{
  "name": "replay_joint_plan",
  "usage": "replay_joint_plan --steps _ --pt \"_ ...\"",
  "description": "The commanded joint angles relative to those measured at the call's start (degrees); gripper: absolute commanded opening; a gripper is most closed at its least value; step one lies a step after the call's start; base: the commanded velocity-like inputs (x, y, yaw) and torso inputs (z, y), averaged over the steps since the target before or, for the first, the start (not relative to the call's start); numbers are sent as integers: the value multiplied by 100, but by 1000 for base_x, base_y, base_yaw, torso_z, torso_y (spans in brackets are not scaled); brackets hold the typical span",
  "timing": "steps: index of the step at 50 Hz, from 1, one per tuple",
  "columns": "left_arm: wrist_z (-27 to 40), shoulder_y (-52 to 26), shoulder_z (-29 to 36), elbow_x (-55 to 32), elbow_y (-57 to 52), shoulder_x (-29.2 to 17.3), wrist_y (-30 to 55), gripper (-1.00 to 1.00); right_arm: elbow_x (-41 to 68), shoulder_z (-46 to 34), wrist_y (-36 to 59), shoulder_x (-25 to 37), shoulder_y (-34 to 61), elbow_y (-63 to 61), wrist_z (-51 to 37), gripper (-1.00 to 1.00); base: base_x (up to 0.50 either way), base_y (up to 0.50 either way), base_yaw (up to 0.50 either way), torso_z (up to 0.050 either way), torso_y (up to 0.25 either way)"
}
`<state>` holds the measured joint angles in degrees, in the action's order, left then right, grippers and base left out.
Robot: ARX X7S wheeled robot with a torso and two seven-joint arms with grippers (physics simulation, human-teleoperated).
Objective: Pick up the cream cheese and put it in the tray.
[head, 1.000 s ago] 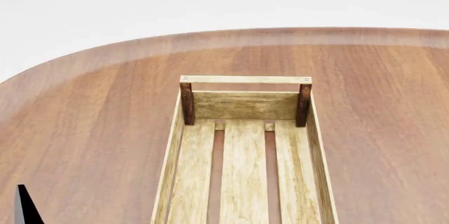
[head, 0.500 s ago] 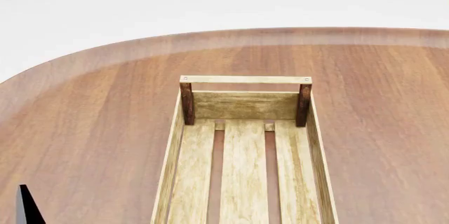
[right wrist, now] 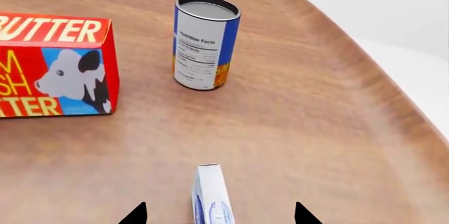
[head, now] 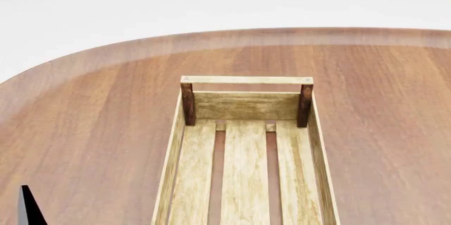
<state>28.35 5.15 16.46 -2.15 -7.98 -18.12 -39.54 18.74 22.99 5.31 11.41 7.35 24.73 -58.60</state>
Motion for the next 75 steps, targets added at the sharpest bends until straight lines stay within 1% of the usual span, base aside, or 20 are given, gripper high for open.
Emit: replay_joint_plan --steps 1,27,42,54,67,75 --pt "20 -11 14 16 29 -6 -9 100 24 24 -133 27 89 304 58 100 0 0 0 0 0" --pt "60 -32 42 17 105 -30 -80 100 68 39 -439 97 380 1145 275 100 0 0 0 0 0" --pt "85 -37 61 34 81 -42 -52 100 142 84 -534 145 471 1435 390 100 0 0 0 0 0" --pt "109 -31 74 48 12 -59 9 100 236 162 -552 165 408 1381 420 100 0 0 0 0 0" --pt "148 6 82 65 -108 -82 89 100 236 190 -793 237 622 2007 563 100 0 0 0 0 0" --pt "168 7 82 63 -96 -93 75 100 168 179 -1093 307 890 2720 684 100 0 0 0 0 0"
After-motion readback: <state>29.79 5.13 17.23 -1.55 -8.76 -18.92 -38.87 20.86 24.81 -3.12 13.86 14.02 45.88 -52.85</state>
